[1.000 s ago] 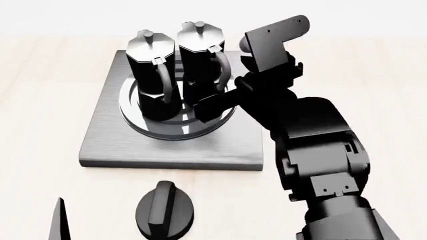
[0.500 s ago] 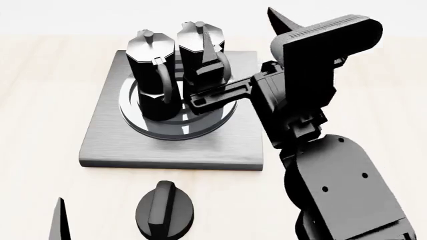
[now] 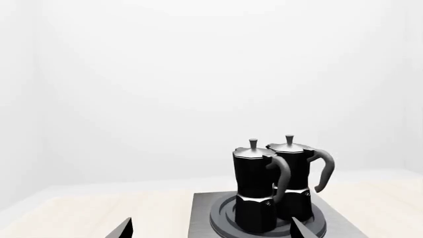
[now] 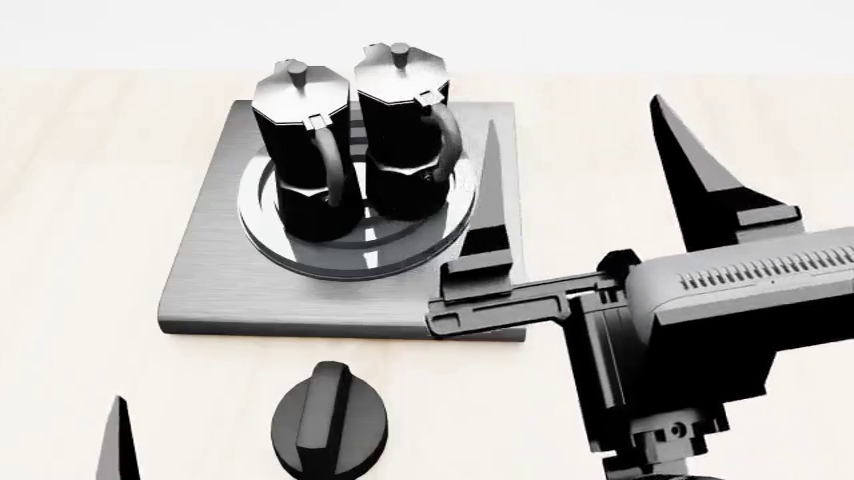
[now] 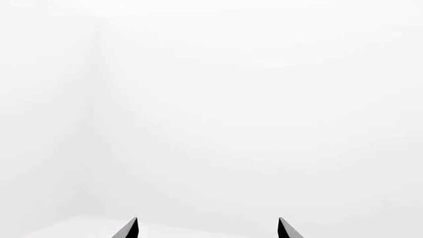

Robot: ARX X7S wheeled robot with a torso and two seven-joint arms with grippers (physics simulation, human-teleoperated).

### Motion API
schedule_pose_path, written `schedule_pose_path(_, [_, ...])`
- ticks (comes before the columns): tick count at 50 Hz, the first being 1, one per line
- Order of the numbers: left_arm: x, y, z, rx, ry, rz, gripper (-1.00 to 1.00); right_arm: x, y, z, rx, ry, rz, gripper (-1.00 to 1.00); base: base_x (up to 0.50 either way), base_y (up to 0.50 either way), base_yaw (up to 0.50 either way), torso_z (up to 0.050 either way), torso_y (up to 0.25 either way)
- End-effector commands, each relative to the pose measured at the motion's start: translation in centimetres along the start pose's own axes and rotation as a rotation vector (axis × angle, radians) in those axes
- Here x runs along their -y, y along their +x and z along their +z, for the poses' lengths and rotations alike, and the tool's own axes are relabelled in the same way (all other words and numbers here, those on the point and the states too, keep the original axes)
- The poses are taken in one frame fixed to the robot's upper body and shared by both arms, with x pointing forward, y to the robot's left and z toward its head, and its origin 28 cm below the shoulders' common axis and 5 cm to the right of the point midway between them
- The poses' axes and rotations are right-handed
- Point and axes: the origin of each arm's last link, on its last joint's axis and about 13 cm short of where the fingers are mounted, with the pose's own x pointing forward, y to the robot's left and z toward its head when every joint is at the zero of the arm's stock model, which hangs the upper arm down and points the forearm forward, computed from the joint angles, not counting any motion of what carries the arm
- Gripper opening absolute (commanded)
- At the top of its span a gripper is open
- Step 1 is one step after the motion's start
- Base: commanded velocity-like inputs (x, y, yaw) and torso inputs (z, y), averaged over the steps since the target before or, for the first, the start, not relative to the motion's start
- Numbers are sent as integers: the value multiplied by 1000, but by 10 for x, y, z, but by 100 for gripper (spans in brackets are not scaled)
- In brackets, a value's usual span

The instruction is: Put both moka pots on the stove.

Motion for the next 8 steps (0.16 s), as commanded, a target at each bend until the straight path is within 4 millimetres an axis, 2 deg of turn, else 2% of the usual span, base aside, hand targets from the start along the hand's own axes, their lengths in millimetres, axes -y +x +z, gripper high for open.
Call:
schedule_pose_path(1, [0,0,-1,2,-1,0,100,-2,-30,-4,-6,18,-58,100,0,0,0,0,0])
schedule_pose_path(8, [0,-1,0,4,-1,1,100,-5,-46,-11,-28,33,-60,100,0,0,0,0,0])
